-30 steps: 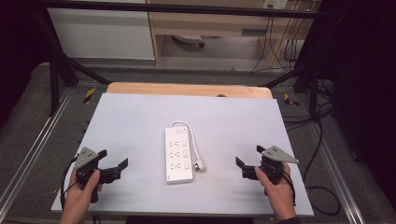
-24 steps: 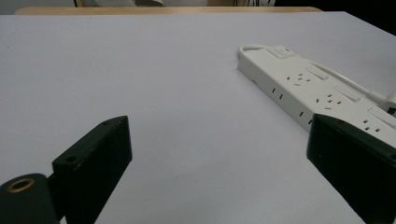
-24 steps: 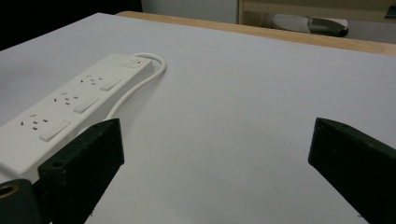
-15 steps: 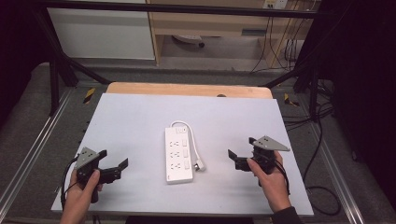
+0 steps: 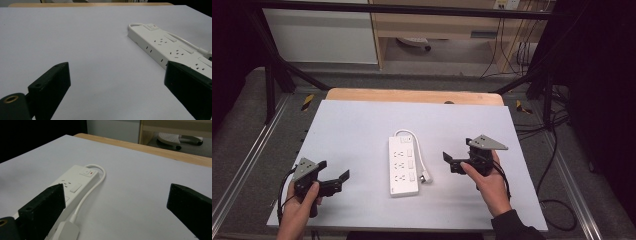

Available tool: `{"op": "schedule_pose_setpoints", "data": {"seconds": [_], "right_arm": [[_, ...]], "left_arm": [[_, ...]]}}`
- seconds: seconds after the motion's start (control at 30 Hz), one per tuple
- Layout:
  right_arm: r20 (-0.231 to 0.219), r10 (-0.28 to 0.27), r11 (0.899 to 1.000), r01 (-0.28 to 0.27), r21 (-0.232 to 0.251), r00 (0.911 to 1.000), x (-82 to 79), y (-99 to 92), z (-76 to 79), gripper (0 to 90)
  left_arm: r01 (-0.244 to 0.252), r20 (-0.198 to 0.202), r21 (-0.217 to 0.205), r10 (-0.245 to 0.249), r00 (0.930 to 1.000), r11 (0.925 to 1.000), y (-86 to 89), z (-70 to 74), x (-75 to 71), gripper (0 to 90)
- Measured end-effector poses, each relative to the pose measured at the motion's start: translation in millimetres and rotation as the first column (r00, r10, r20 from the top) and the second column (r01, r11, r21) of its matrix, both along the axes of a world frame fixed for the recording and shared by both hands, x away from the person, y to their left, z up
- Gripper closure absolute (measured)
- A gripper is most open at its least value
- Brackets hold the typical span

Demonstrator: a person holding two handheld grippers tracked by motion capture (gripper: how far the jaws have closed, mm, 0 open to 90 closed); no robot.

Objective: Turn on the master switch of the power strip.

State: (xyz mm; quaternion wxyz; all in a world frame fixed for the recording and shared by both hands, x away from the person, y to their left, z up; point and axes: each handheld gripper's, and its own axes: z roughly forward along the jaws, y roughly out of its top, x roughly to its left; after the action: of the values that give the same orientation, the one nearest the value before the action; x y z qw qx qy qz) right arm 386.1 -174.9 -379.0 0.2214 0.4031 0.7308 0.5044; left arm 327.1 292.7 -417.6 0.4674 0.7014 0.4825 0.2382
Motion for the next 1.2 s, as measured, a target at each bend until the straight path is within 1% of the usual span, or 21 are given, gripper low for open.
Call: {"op": "schedule_pose_setpoints", "data": {"seconds": [0.07, 0.2, 0.33, 0.4, 0.43, 0.53, 0.6, 0.63, 0.67, 0.7, 0.8, 0.83, 0.87, 0.9, 0.97, 1.0, 1.03, 1.1, 1.13, 1.17, 1.2], "right_arm": [[-0.002, 0.003, 1.0, -0.003, -0.003, 1.0, 1.3, 2.5, 1.2, 2.6], [0.001, 0.003, 1.0, -0.003, 0.017, 1.0, 9.7, 11.9, 6.8, 3.4], [0.006, 0.0, 1.0, 0.0, 0.017, 1.0, 14.9, 16.1, 10.0, 3.8], [0.003, -0.003, 1.0, 0.003, 0.028, 1.0, 18.6, 18.2, 11.3, 4.6], [0.001, -0.011, 0.999, 0.011, 0.041, 0.9999, 22.3, 20.1, 12.8, 6.5], [0.007, -0.019, 0.999, 0.019, 0.048, 0.9998, 25.5, 22.6, 14.4, 9.7], [0.013, -0.026, 0.998, 0.025, 0.05, 0.9996, 28.9, 24.9, 16.0, 15.3], [0.017, -0.026, 0.998, 0.025, 0.063, 0.9995, 31.9, 27.2, 17.4, 20.9], [0.017, -0.026, 0.998, 0.025, 0.063, 0.9995, 31.9, 27.2, 17.4, 20.9], [0.026, -0.026, 0.998, 0.024, 0.066, 0.9993, 33.9, 29.5, 19.0, 27.8], [0.035, -0.022, 0.998, 0.02, 0.056, 0.9991, 36.1, 33.7, 20.2, 41.3], [0.035, -0.022, 0.998, 0.02, 0.056, 0.9991, 36.1, 33.7, 20.2, 41.3], [0.041, -0.023, 0.999, 0.021, 0.049, 0.9989, 36.7, 35.2, 20.3, 46.1], [0.049, -0.018, 0.999, 0.015, 0.046, 0.9987, 38.2, 38.4, 20.2, 54.3], [0.055, -0.015, 0.999, 0.012, 0.043, 0.9984, 39.7, 41.2, 19.9, 62.4], [0.055, -0.015, 0.999, 0.012, 0.043, 0.9984, 39.7, 41.2, 19.9, 62.4], [0.067, -0.011, 0.999, 0.007, 0.049, 0.9977, 41.2, 43.7, 19.3, 70.1], [0.074, -0.013, 0.999, 0.009, 0.049, 0.9972, 43.1, 45.8, 18.5, 75.6], [0.074, -0.013, 0.999, 0.009, 0.049, 0.9972, 43.1, 45.8, 18.5, 75.6], [0.078, -0.008, 0.999, 0.004, 0.054, 0.9969, 45.1, 47.7, 17.6, 80.2], [0.078, -0.008, 0.999, 0.004, 0.054, 0.9969, 45.1, 47.7, 17.6, 80.2]], "left_arm": [[0.001, -0.001, 0.001, -0.001, 1.0, 1.0, -0.2, -0.1, 0.1, 6.7], [0.003, 0.0, 0.003, -0.003, 1.0, 1.0, -0.9, -0.2, 0.2, 6.7], [0.004, 0.001, 0.0, -0.004, 1.0, 1.0, -0.9, -0.2, 0.5, 6.7], [0.003, 0.0, 0.001, -0.003, 1.0, 1.0, -1.0, -0.3, 0.7, 6.7], [0.003, 0.0, 0.0, -0.003, 1.0, 1.0, -1.1, -0.4, 0.7, 6.7], [0.005, 0.001, 0.002, -0.005, 1.0, 1.0, -1.4, -0.4, 0.7, 6.7], [0.006, 0.0, 0.003, -0.006, 1.0, 1.0, -1.6, -0.4, 0.8, 6.7], [0.006, 0.0, 0.003, -0.006, 1.0, 1.0, -1.7, -0.4, 0.7, 6.7], [0.007, 0.0, 0.003, -0.007, 1.0, 1.0, -1.8, -0.4, 0.7, 6.7], [0.007, 0.0, 0.003, -0.007, 1.0, 1.0, -1.8, -0.4, 0.7, 6.7], [0.007, -0.001, 0.003, -0.007, 1.0, 1.0, -1.7, -0.4, 1.0, 6.7], [0.007, -0.001, 0.003, -0.007, 1.0, 1.0, -1.7, -0.4, 1.0, 6.7], [0.007, -0.002, 0.001, -0.007, 1.0, 1.0, -1.8, -0.5, 1.0, 6.7], [0.007, -0.001, 0.002, -0.007, 1.0, 1.0, -1.8, -0.4, 1.1, 6.7], [0.008, -0.001, 0.003, -0.008, 1.0, 1.0, -2.0, -0.5, 1.1, 6.7], [0.008, -0.001, 0.002, -0.008, 1.0, 1.0, -2.0, -0.4, 1.2, 6.7], [0.007, -0.001, 0.002, -0.007, 1.0, 1.0, -2.0, -0.4, 1.2, 6.7], [0.006, -0.004, 0.001, -0.006, 1.0, 1.0, -2.1, -0.7, 1.3, 6.7], [0.006, -0.004, 0.001, -0.006, 1.0, 1.0, -2.1, -0.7, 1.3, 6.7], [0.005, -0.004, 0.001, -0.005, 1.0, 1.0, -2.1, -0.6, 1.3, 6.7], [0.005, -0.003, 0.001, -0.005, 1.0, 1.0, -2.1, -0.6, 1.3, 6.7]]}}
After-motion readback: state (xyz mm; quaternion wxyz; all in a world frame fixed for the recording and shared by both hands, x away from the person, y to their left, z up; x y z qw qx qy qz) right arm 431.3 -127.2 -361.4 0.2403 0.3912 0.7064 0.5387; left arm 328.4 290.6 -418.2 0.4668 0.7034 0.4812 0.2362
